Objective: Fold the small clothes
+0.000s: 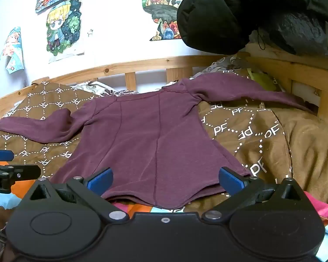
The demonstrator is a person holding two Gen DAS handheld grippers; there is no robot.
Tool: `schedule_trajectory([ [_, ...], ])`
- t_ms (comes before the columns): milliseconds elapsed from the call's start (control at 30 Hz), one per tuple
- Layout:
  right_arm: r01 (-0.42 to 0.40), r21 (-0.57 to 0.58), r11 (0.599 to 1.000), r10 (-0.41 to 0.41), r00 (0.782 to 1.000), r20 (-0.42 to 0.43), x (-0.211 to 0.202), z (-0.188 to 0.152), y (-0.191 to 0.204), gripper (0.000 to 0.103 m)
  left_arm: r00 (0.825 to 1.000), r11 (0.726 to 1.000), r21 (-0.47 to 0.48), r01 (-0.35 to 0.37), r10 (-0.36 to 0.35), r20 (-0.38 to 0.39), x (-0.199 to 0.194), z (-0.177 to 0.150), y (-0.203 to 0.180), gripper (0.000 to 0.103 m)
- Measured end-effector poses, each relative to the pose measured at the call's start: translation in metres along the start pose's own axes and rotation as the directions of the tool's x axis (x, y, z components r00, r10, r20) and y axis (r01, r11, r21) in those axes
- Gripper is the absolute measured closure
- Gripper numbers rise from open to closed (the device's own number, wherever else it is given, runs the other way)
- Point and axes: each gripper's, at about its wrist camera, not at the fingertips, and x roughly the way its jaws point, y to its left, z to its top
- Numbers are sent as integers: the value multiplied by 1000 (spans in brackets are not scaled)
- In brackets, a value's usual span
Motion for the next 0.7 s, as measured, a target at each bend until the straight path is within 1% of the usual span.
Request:
schedule_trajectory([
  [433, 13, 0, 1000, -13, 1000, -4, -4, 3, -1, 0, 1000, 1000, -2, 3, -3, -2, 0, 0, 0, 1],
  [467, 11, -3, 1000, -11, 1000, -9, 1, 1, 2, 0, 1000, 1000, -3, 3, -3, -3, 0, 0, 0, 1],
  [700, 11, -3, 1000, -11, 1000, -11, 1, 0, 1, 0, 1000, 1000, -4, 2, -2, -6, 0, 2, 2, 1],
])
